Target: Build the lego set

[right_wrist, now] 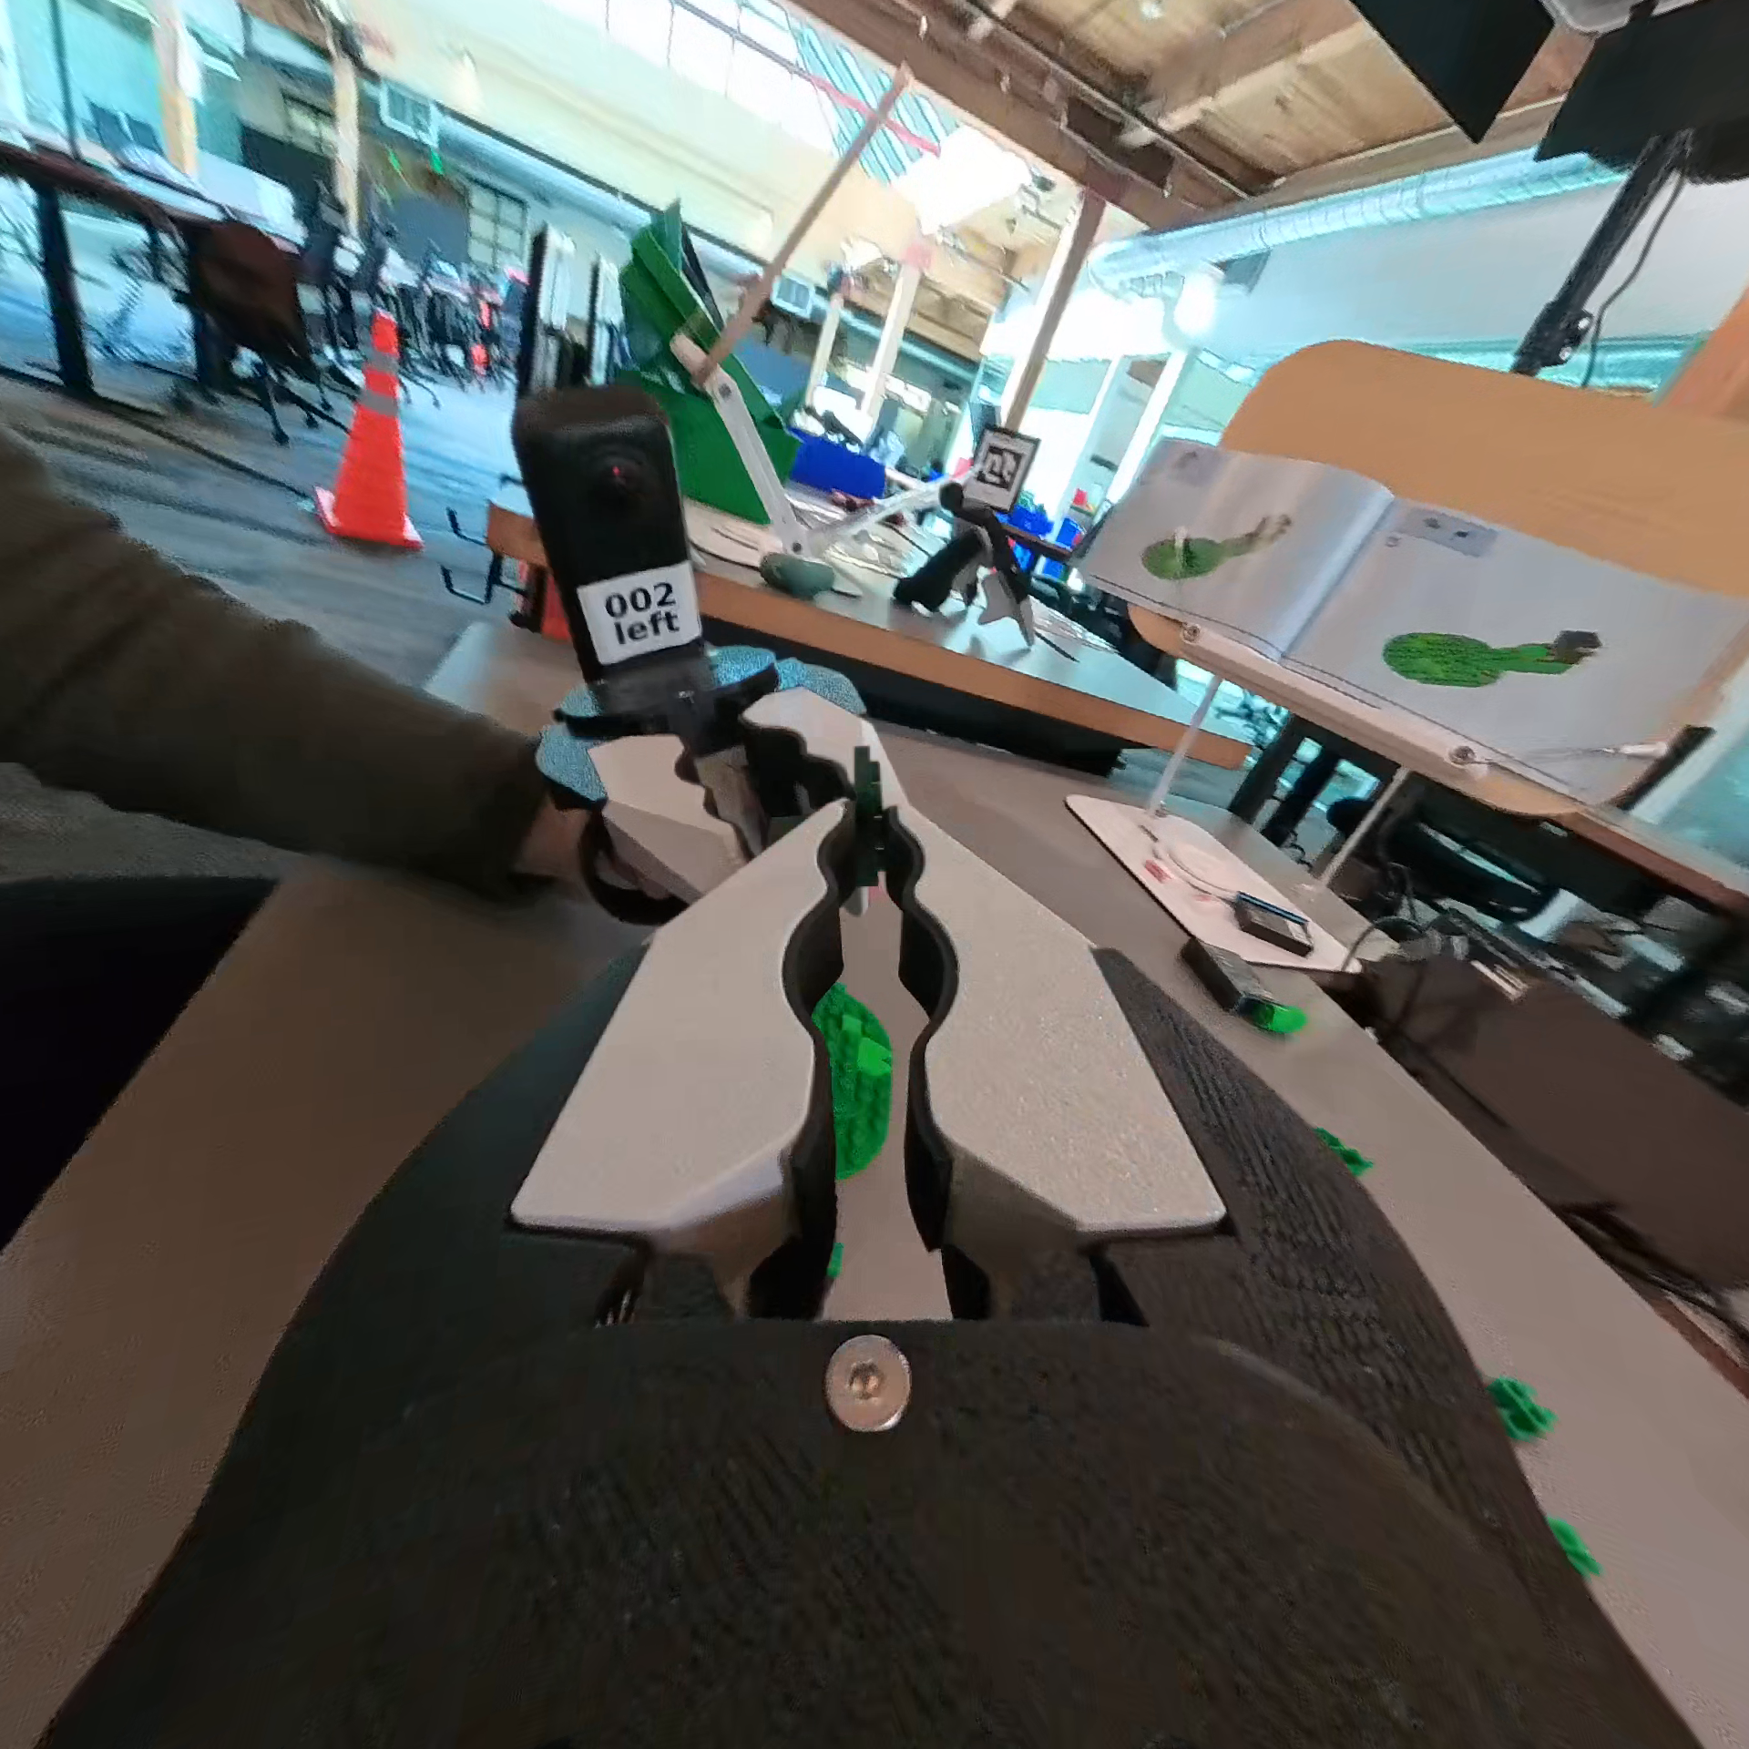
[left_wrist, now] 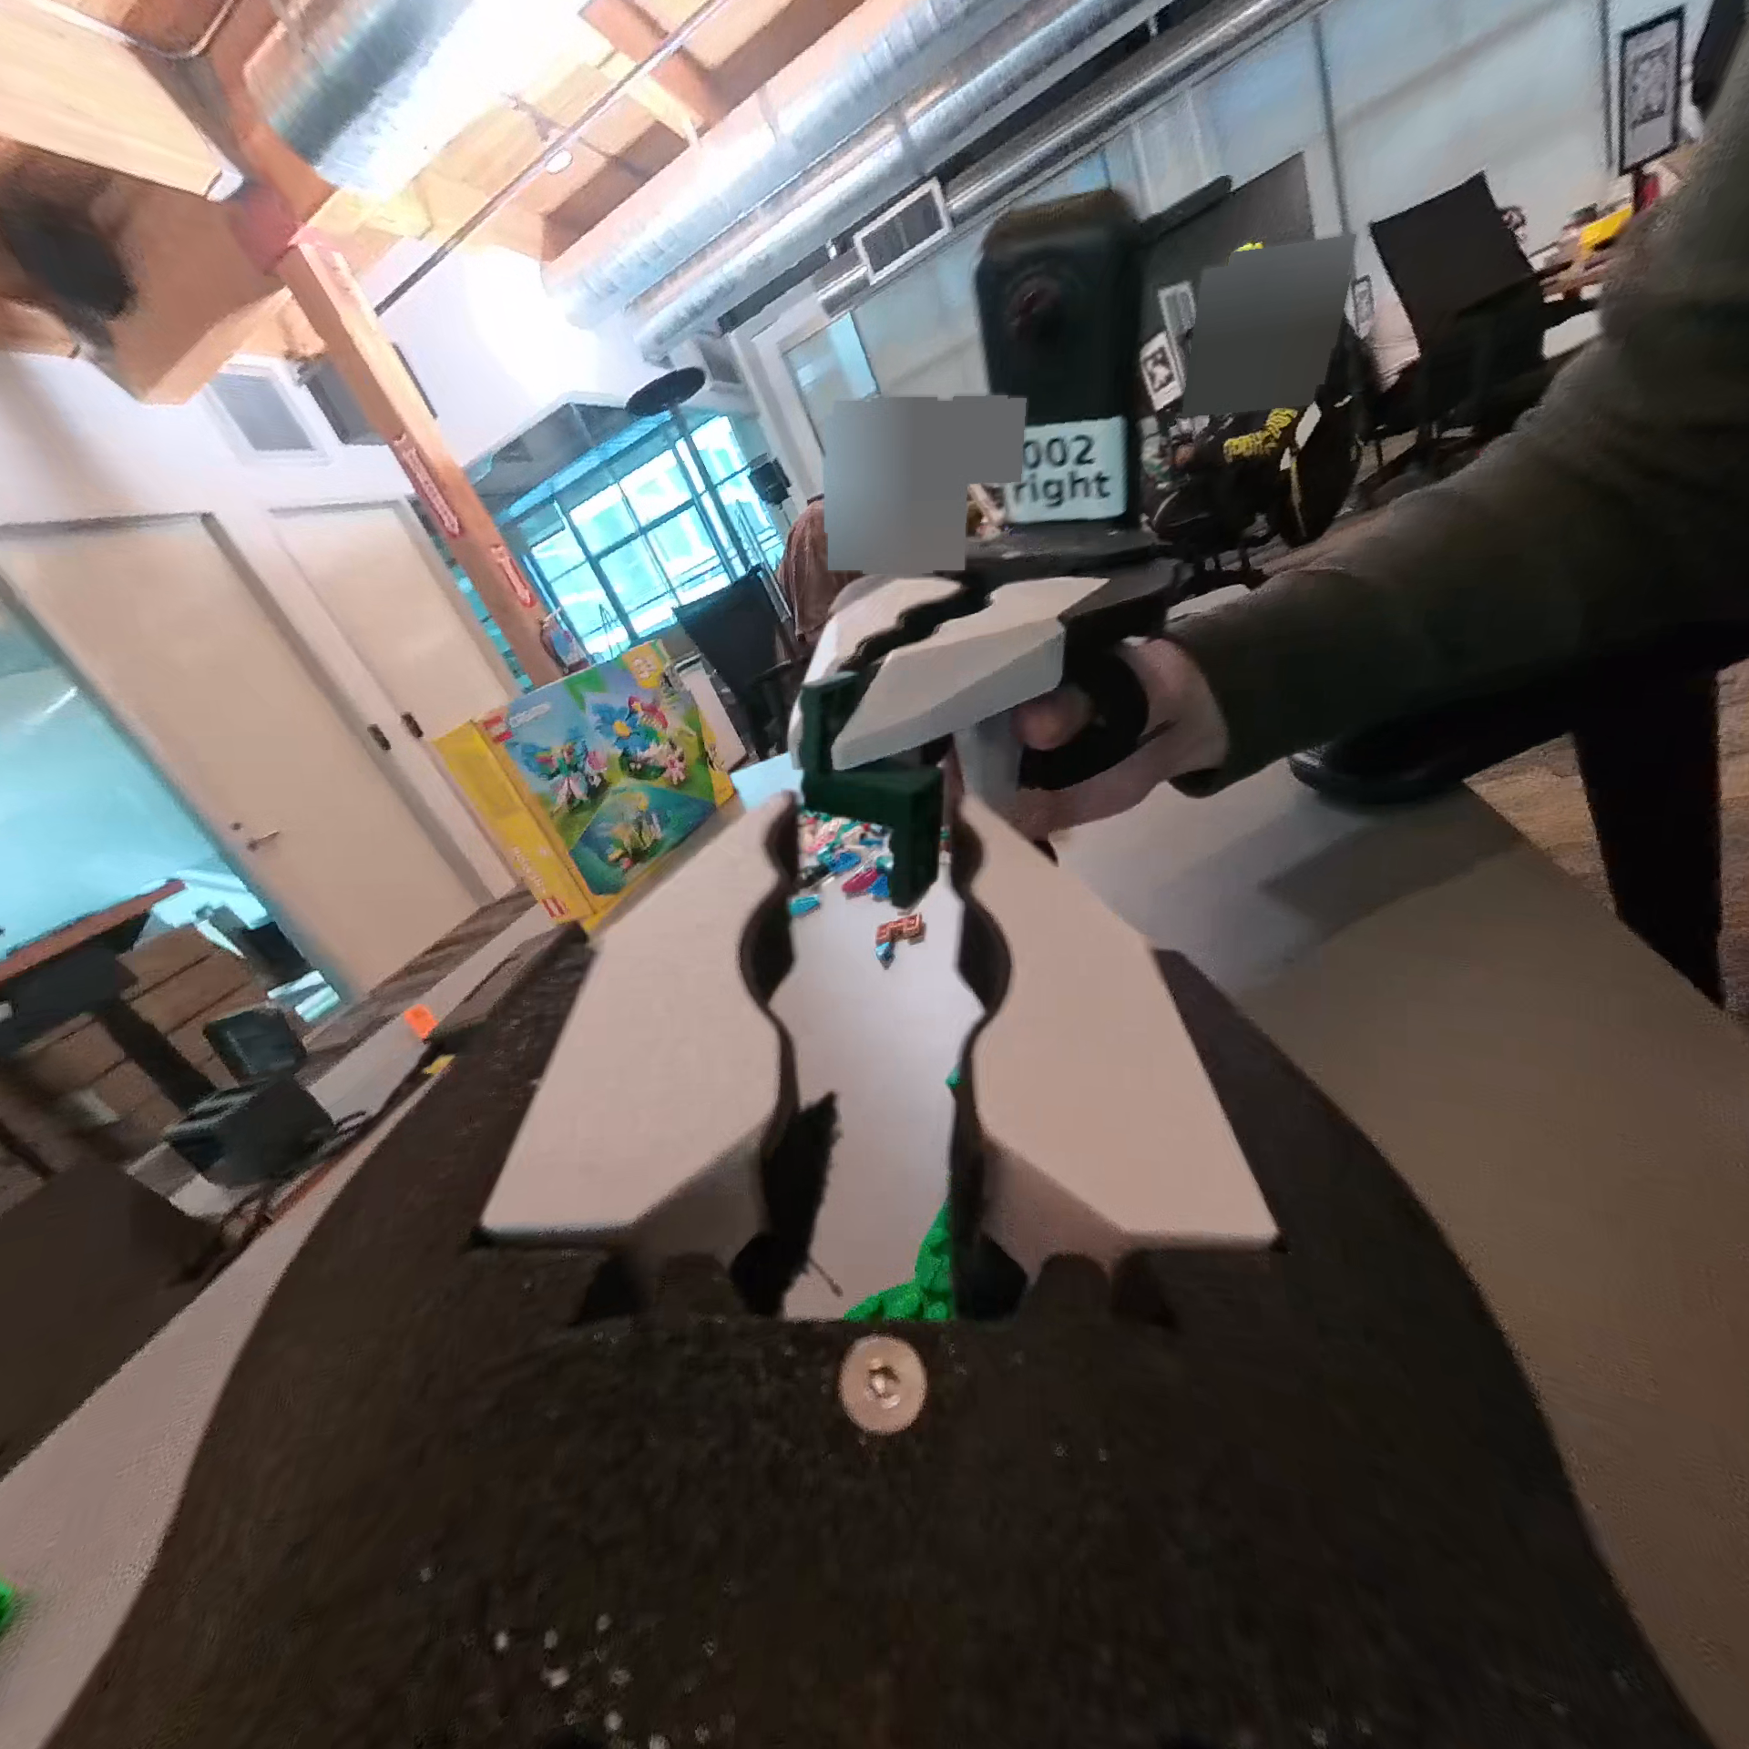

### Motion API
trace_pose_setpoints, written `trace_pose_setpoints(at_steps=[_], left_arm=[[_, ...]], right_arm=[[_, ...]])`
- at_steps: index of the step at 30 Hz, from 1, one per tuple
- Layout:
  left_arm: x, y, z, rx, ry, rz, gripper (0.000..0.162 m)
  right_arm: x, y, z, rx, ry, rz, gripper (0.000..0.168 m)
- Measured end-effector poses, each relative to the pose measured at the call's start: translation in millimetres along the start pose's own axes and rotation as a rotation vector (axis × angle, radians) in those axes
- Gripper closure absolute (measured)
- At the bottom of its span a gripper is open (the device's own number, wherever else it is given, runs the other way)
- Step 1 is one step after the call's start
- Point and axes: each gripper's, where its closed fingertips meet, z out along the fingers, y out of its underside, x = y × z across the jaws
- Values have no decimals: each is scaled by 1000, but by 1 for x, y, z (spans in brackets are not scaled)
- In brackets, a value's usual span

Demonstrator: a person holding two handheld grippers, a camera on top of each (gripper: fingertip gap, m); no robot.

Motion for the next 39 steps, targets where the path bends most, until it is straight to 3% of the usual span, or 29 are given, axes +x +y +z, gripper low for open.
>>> trace_pose_setpoints(at_steps=[5,17,19,22,24,30,39], left_arm=[[0,-1,2,-22,-27,69,136],[-14,25,4,-246,-178,321,136],[-23,35,3,-334,-237,391,137],[-39,59,-5,-533,-310,539,137],[-42,66,-7,-604,-319,649,137],[-40,72,-4,-698,-321,842,137],[-30,69,1,-693,-286,943,137]], right_arm=[[-1,-1,-3,32,-39,47,164],[13,23,-6,-95,23,71,162],[22,33,-5,-152,84,120,162],[31,39,-3,-190,134,303,139],[36,42,-3,-193,159,457,137],[31,62,-1,-291,147,704,140],[27,67,-6,-353,121,684,153]])
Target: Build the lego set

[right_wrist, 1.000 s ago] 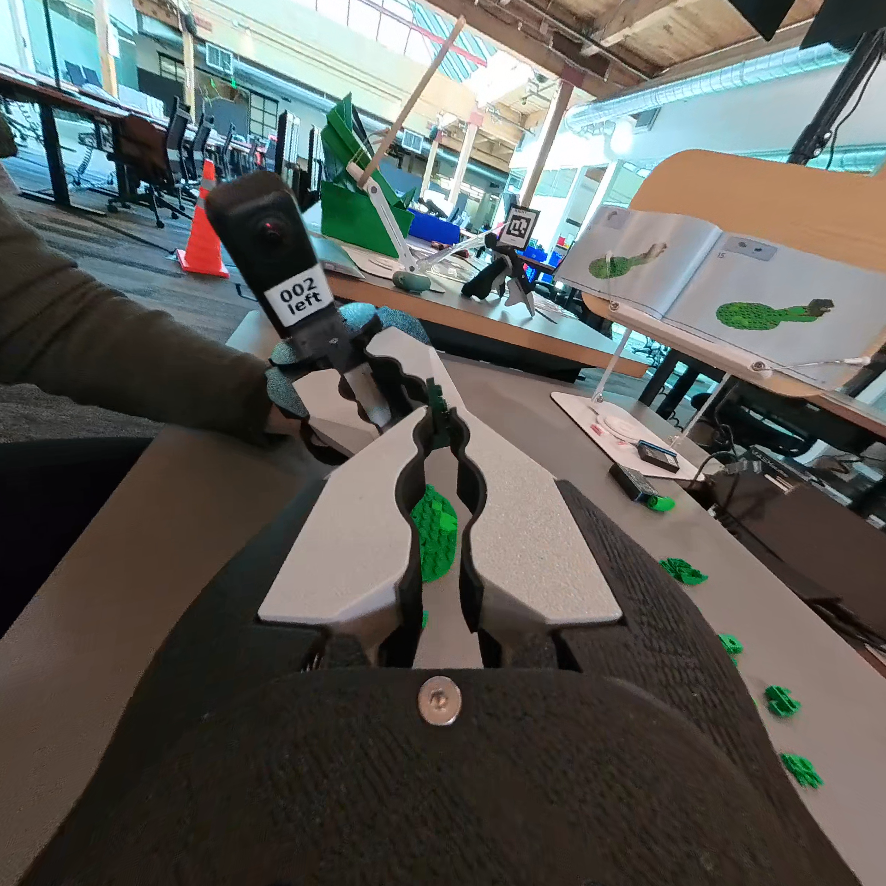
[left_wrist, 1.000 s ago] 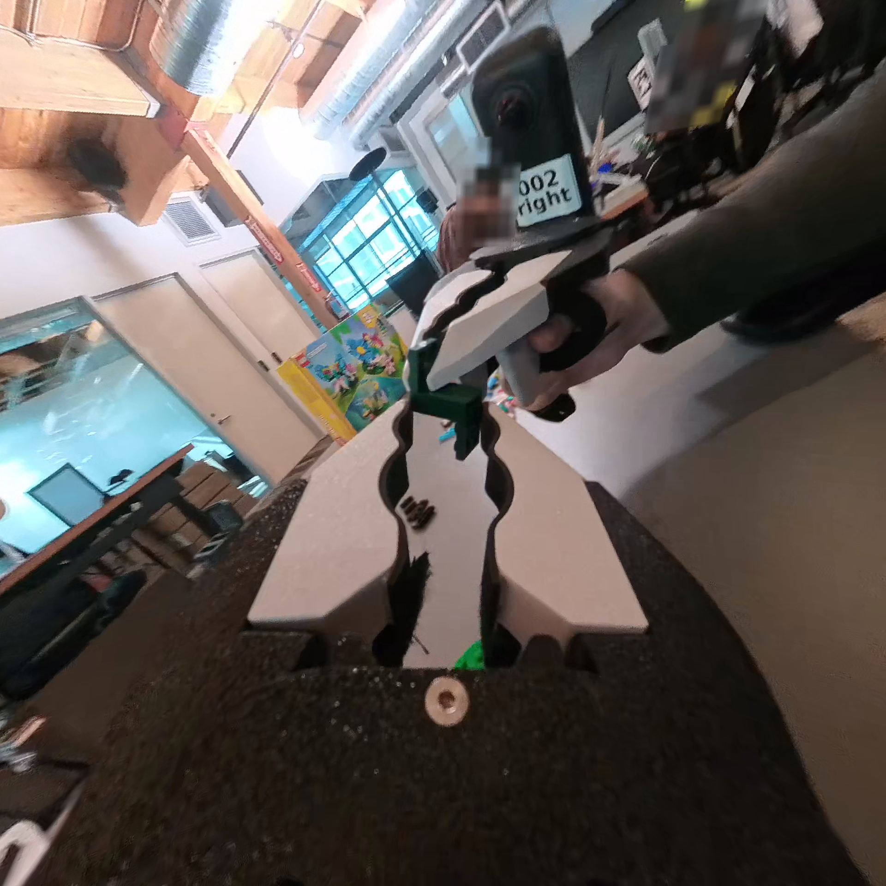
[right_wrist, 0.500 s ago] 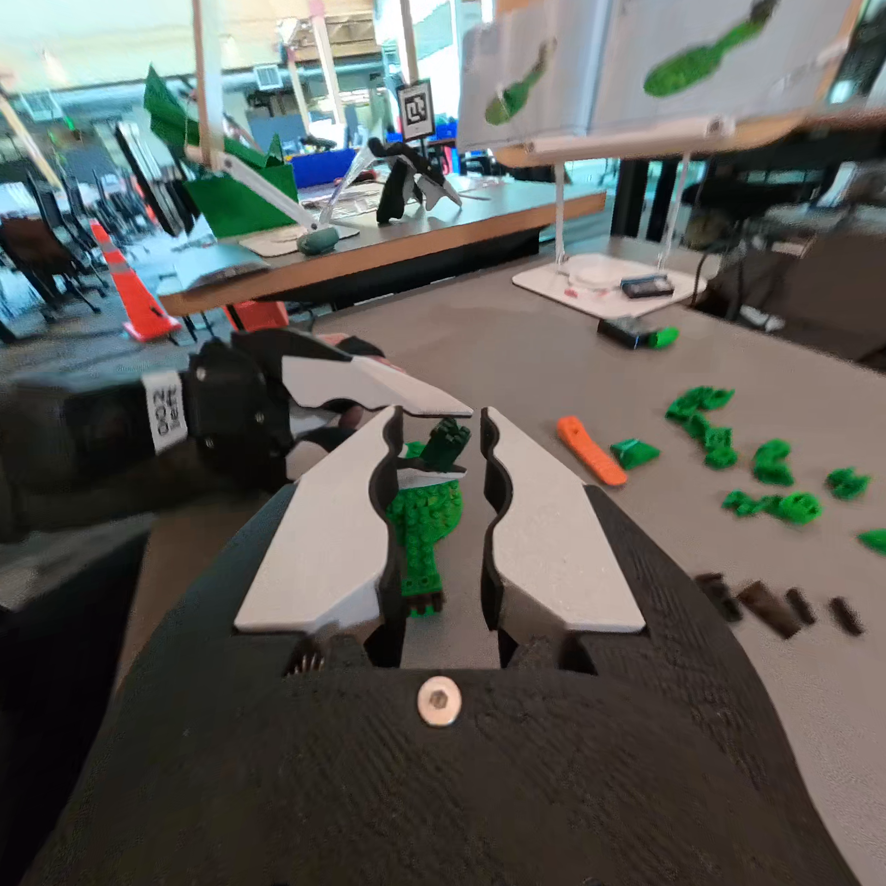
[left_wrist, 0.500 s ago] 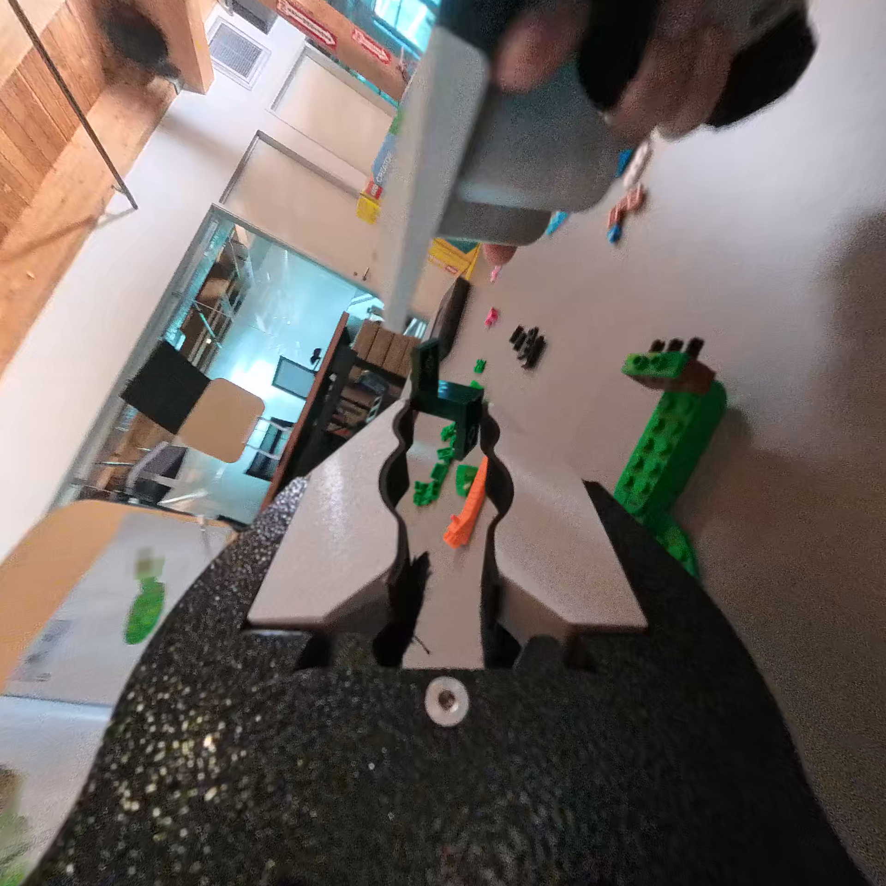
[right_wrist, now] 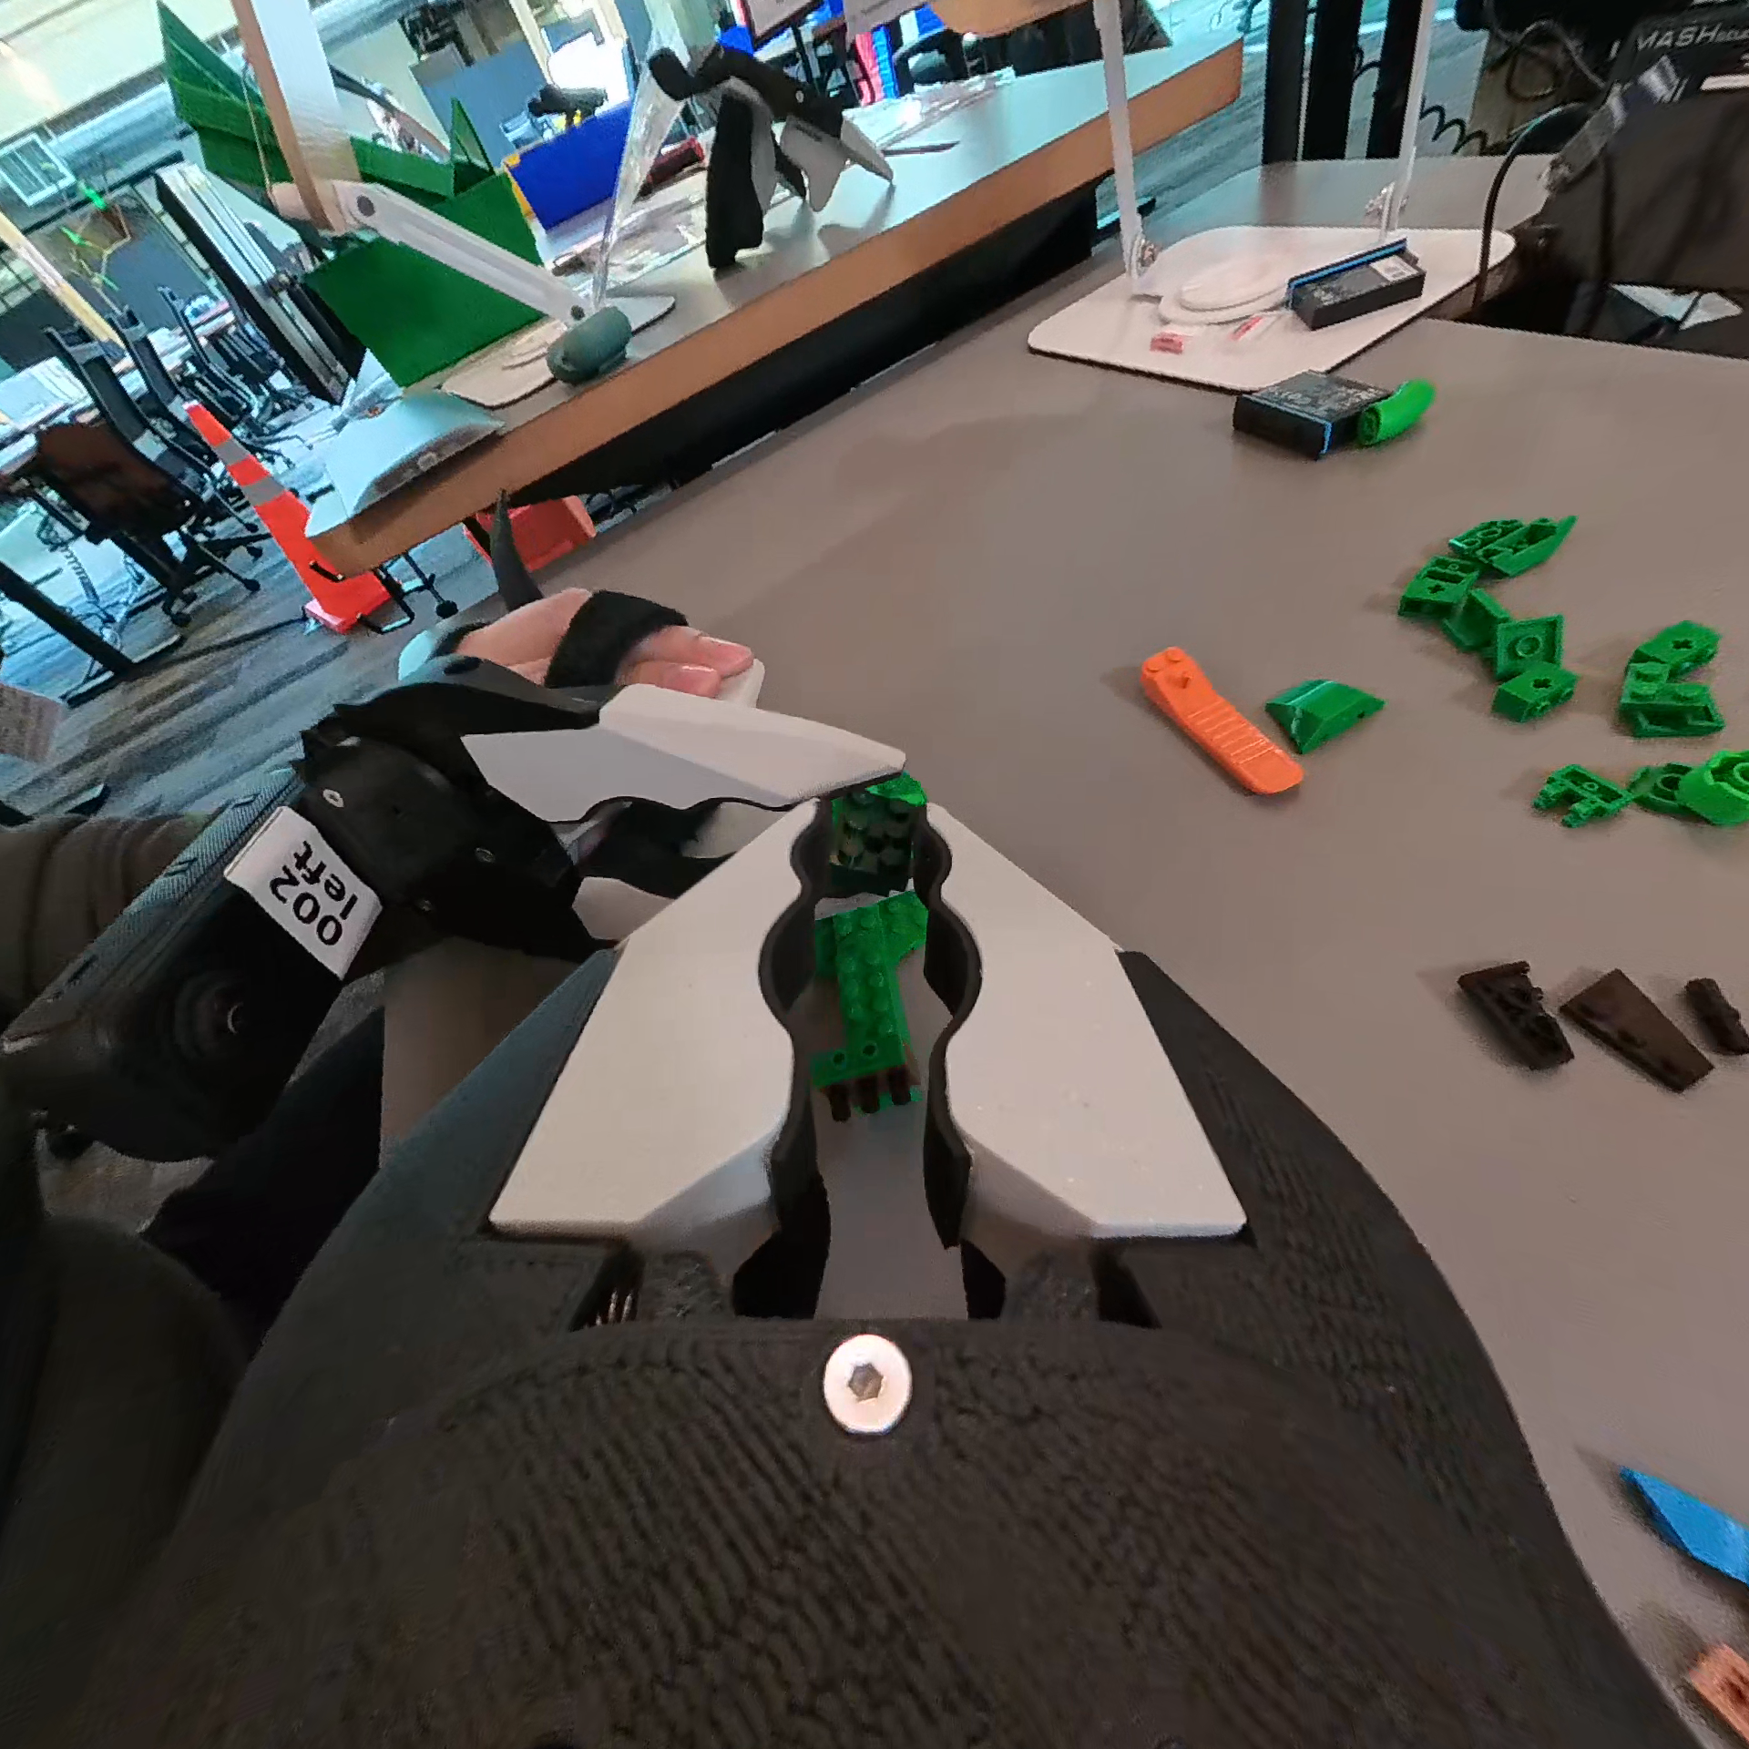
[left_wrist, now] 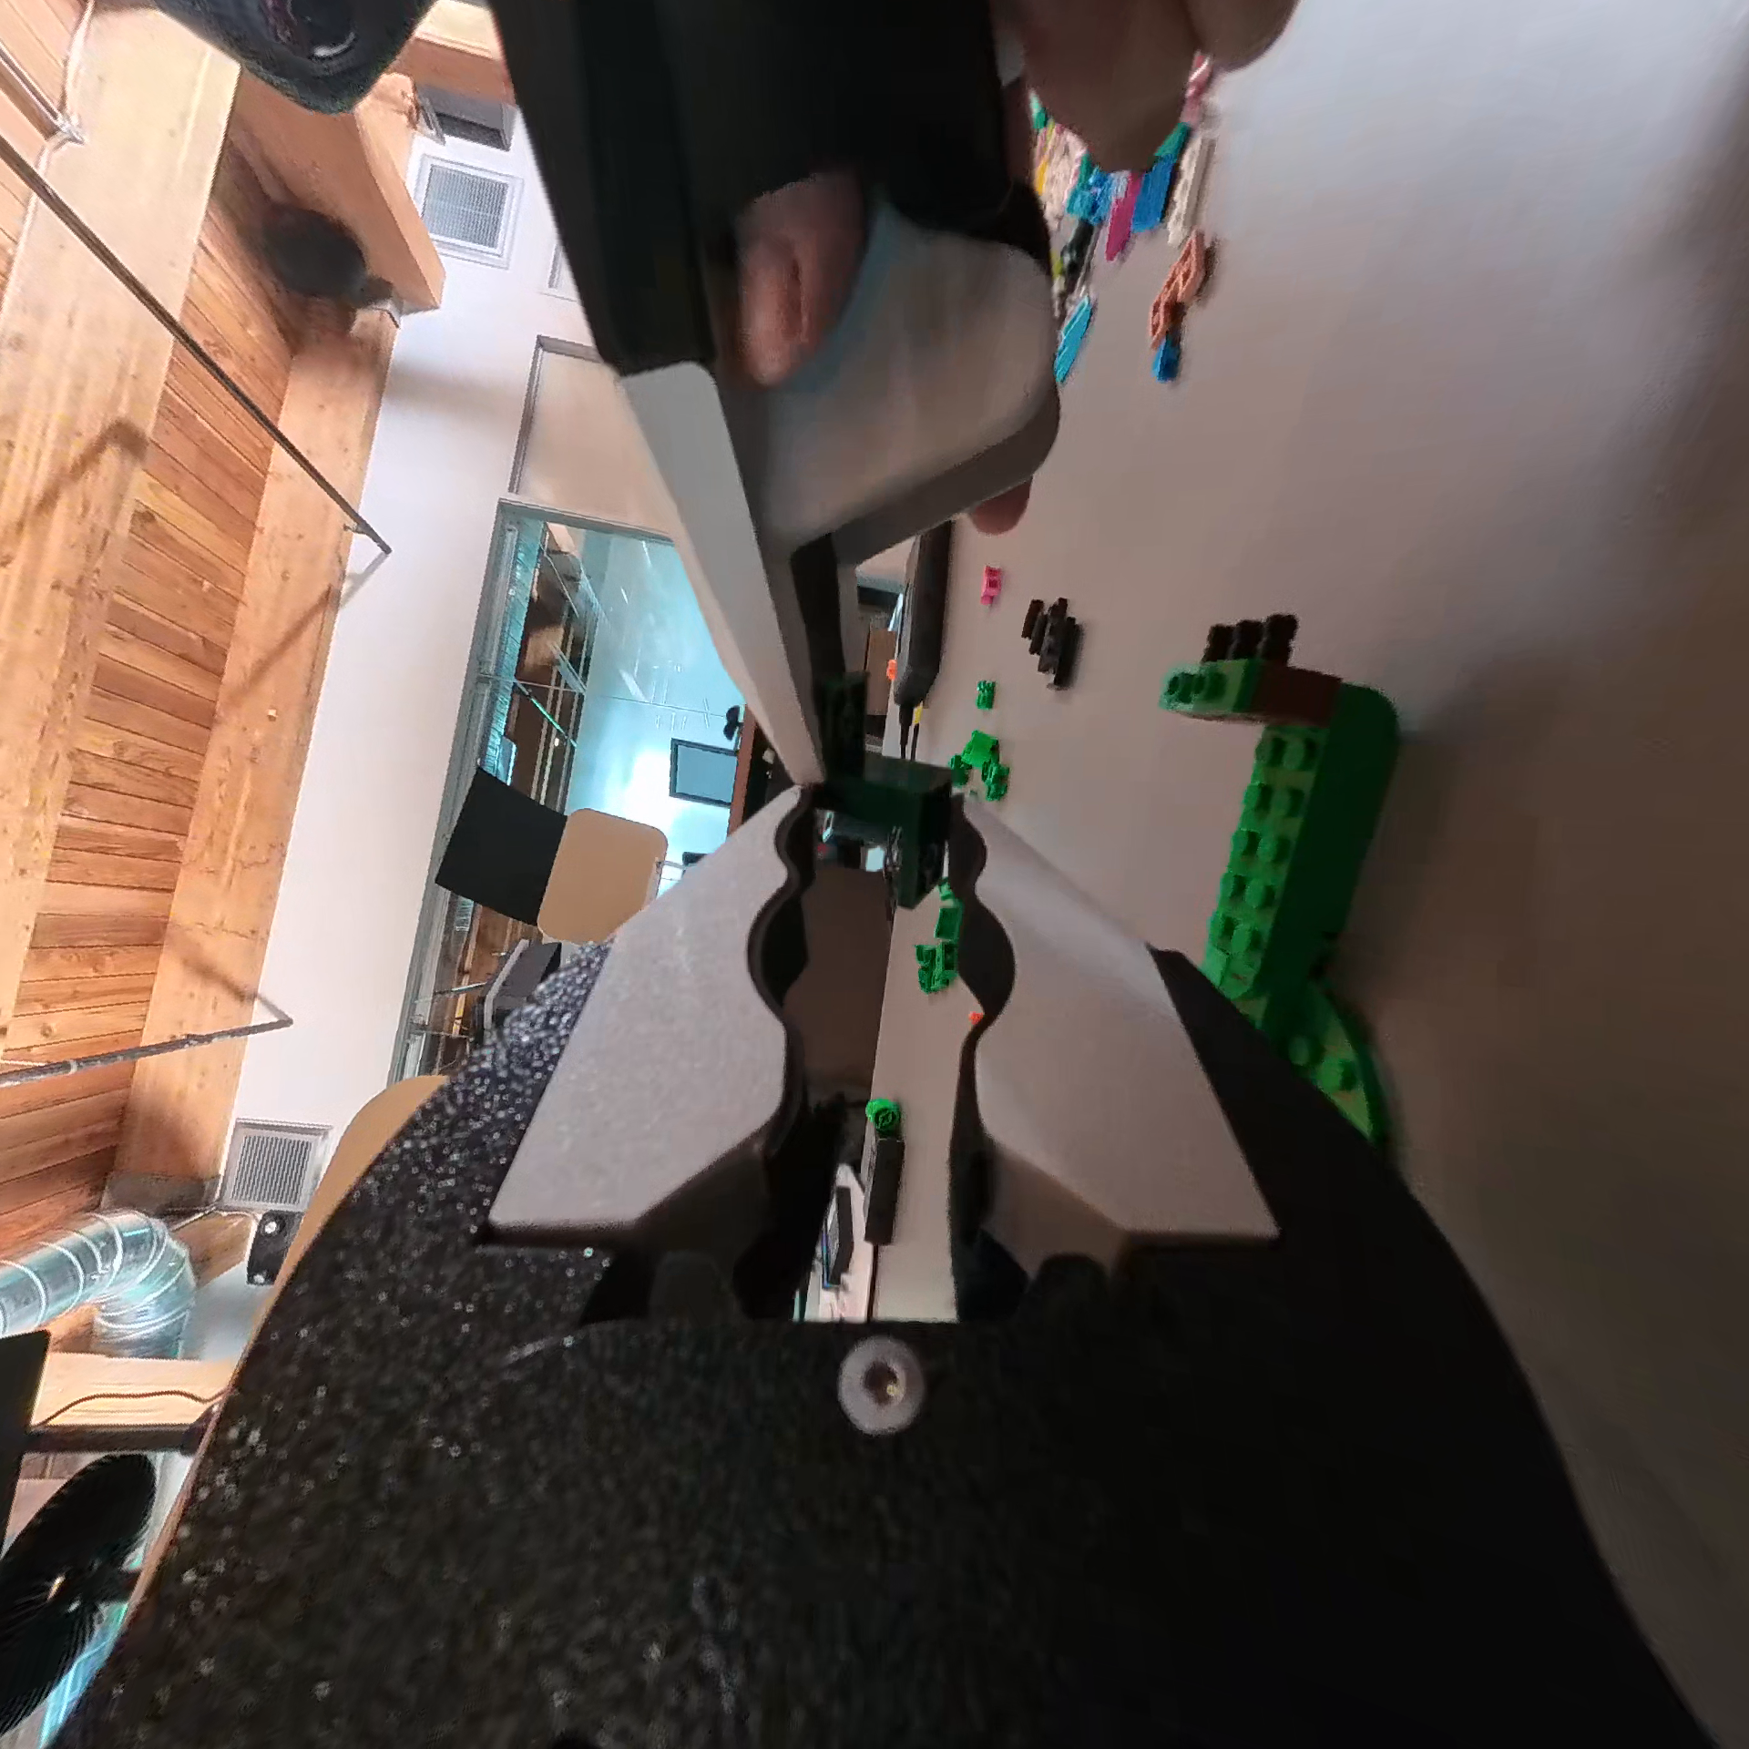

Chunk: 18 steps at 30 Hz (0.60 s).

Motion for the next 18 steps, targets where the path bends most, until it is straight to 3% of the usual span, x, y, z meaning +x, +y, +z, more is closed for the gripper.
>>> trace_pose_setpoints(at_steps=[3,9,14,18], left_arm=[[6,-7,-2,57,52,-48,137],[18,-15,-20,246,299,-334,127],[26,-20,-34,328,515,-564,130],[31,-24,-38,345,576,-588,131]], right_arm=[[-2,5,-4,-30,-15,-45,155],[-2,22,-9,-106,-16,-179,155],[-8,39,-5,-181,-52,-297,155],[-12,44,-1,-192,-62,-332,156]])
